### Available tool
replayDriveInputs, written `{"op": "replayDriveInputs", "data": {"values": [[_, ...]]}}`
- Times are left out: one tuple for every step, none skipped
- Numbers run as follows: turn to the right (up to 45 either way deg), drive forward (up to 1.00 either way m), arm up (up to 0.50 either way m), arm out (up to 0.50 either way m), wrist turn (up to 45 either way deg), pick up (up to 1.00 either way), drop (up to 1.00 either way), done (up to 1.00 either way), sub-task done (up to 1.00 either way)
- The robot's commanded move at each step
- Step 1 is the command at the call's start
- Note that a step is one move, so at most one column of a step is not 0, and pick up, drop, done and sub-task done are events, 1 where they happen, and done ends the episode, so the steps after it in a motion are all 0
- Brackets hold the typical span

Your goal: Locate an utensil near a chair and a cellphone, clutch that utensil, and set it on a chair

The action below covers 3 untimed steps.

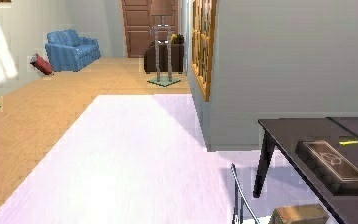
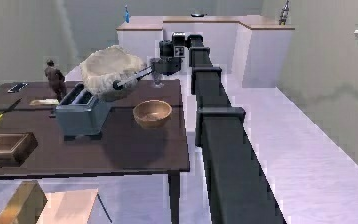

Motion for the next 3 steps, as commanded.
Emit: {"op": "replayDriveInputs", "data": {"values": [[0.0, 0.00, 0.00, 0.00, -36.0, 0.00, 0.00, 0.00, 0.00], [0.0, 0.00, 0.00, -0.10, 0.0, 0.00, 0.00, 0.00, 0.00], [0.0, 0.00, -0.38, 0.00, 0.0, 0.00, 0.00, 0.00, 0.00]]}}
